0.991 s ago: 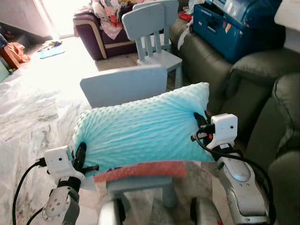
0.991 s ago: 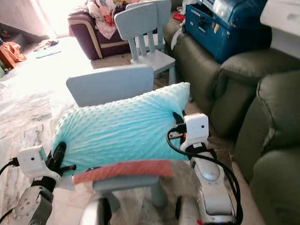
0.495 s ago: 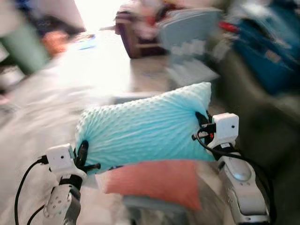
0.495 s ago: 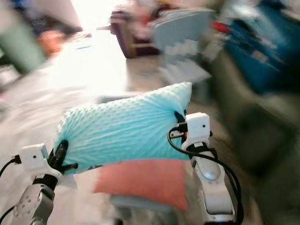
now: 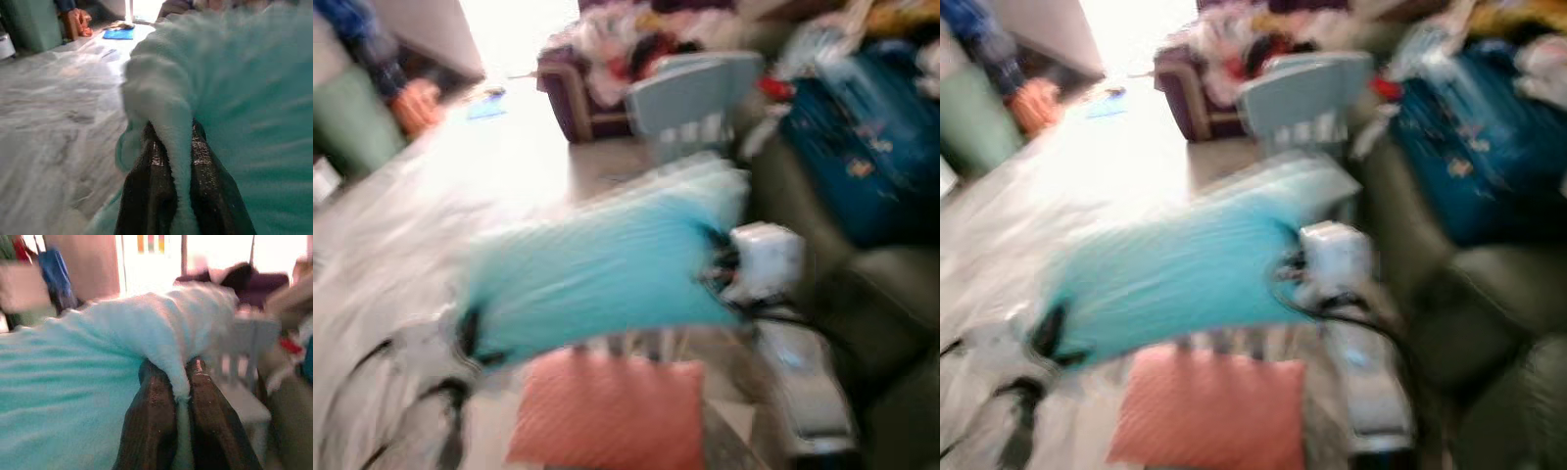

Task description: Move the pillow to the sofa

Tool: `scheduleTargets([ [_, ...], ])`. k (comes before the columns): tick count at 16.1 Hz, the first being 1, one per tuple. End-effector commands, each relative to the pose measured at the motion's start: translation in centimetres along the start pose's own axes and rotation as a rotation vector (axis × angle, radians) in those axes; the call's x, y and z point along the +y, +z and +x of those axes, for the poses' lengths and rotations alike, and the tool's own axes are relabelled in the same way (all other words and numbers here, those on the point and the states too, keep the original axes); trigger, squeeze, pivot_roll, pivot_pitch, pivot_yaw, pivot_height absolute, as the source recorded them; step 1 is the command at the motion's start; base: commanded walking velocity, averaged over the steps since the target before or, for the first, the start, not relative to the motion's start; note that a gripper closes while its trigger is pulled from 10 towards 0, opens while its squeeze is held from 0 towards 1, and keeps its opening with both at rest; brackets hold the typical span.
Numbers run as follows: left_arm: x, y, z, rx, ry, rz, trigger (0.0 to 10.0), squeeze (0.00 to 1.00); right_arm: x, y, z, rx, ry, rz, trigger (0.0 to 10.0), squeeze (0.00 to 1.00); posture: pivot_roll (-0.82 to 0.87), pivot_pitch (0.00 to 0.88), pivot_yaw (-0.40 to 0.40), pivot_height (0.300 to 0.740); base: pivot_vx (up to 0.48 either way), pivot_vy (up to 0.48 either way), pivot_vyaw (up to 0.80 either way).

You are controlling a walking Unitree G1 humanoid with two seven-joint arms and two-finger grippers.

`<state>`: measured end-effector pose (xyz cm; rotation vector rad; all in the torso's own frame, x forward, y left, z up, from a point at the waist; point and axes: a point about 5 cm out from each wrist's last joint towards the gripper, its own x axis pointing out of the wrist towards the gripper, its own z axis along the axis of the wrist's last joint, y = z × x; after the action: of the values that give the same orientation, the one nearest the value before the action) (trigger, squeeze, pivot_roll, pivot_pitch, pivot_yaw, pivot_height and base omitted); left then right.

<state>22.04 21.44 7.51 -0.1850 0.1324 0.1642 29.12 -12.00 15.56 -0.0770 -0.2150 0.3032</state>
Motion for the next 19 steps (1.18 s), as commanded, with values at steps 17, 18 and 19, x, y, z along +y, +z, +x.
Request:
scheduleTargets([
  [17,0.6,1.8,0.5,-0.004,0.156,0.095,10.0,0.00,-2.8,-1.3,-0.6,0.129,-0.090,0.004,10.0,0.00,-0.17,0.000,0.103,0.740,0.000,0.000,0.00],
  [18,0.1,2.2,0.4,-0.030,0.129,0.094,10.0,0.00,-2.9,-1.2,-0.5,0.135,-0.092,0.000,10.0,0.00,-0.17,0.000,0.101,0.740,0.000,0.000,0.00],
  [19,-0.1,2.3,0.5,-0.037,0.121,0.088,10.0,0.00,-2.8,-1.0,-0.3,0.136,-0.092,-0.006,10.0,0.00,-0.17,0.000,0.100,0.740,0.000,0.000,0.00],
])
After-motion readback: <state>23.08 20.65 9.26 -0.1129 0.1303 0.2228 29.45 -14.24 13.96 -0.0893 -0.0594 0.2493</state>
